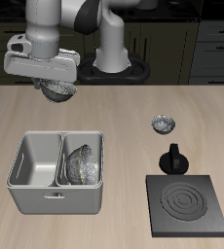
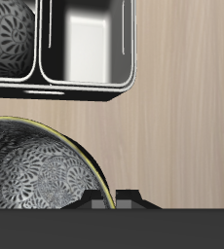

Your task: Place the largest bowl in the left side of the drainer and the medium bowl in the right side

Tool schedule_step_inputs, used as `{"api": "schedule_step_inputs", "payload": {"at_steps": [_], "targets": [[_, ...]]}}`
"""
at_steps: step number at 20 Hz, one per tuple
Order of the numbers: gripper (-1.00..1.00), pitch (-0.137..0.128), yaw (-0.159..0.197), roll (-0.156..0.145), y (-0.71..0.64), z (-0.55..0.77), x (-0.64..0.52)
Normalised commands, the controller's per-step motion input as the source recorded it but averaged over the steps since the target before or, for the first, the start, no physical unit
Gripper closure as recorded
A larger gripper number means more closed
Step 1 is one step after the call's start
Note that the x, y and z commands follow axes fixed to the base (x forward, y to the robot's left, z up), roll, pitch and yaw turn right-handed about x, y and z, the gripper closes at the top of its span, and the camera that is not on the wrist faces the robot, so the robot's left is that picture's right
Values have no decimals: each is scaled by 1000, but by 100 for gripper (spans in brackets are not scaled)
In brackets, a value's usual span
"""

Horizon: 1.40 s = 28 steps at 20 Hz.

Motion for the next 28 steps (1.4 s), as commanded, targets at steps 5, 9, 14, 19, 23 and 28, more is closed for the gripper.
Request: {"api": "schedule_step_inputs", "payload": {"at_steps": [5, 9, 14, 19, 23, 28], "targets": [[100, 11, -3, -22, -82, 237, 269], [100, 4, 24, -50, -188, 154, 316], [100, 54, 40, -15, -310, 20, 491], [100, 18, 44, -52, -275, 32, 464], [100, 25, -8, -51, -245, -3, 330], [100, 8, 0, -71, -219, 64, 319]]}}
